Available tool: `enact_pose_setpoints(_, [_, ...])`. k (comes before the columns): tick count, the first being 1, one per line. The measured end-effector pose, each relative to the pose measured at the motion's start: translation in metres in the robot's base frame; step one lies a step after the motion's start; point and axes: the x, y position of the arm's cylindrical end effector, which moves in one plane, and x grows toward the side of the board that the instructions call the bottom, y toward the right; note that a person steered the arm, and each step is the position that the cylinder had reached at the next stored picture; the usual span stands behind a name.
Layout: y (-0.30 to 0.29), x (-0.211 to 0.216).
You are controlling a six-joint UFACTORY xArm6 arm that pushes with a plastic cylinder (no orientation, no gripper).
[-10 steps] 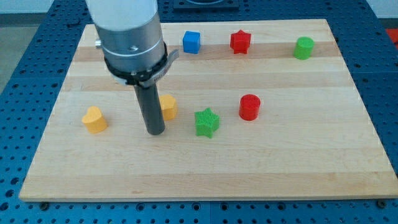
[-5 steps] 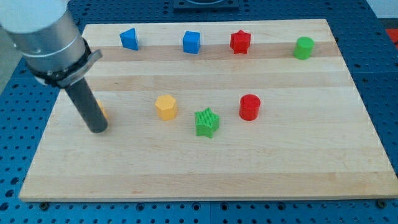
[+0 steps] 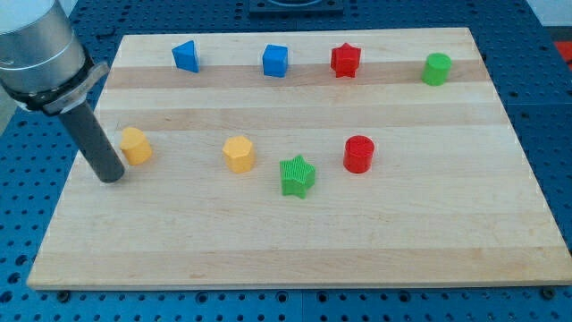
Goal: Slide the yellow heart near the yellow hexagon
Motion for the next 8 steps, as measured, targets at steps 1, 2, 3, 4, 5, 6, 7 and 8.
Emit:
enact_pose_setpoints(1, [-0.011,0.0])
enact_pose_setpoints(2, [-0.015,-0.008])
enact_pose_setpoints(3, [0.0,-0.03])
enact_pose_setpoints(4, [0.024,-0.051])
enact_pose_setpoints(5, [0.06,-0.066])
enact_pose_setpoints(6, [0.09,-0.075])
enact_pose_setpoints(7, [0.106,-0.085])
enact_pose_setpoints(8, [0.114,-0.095])
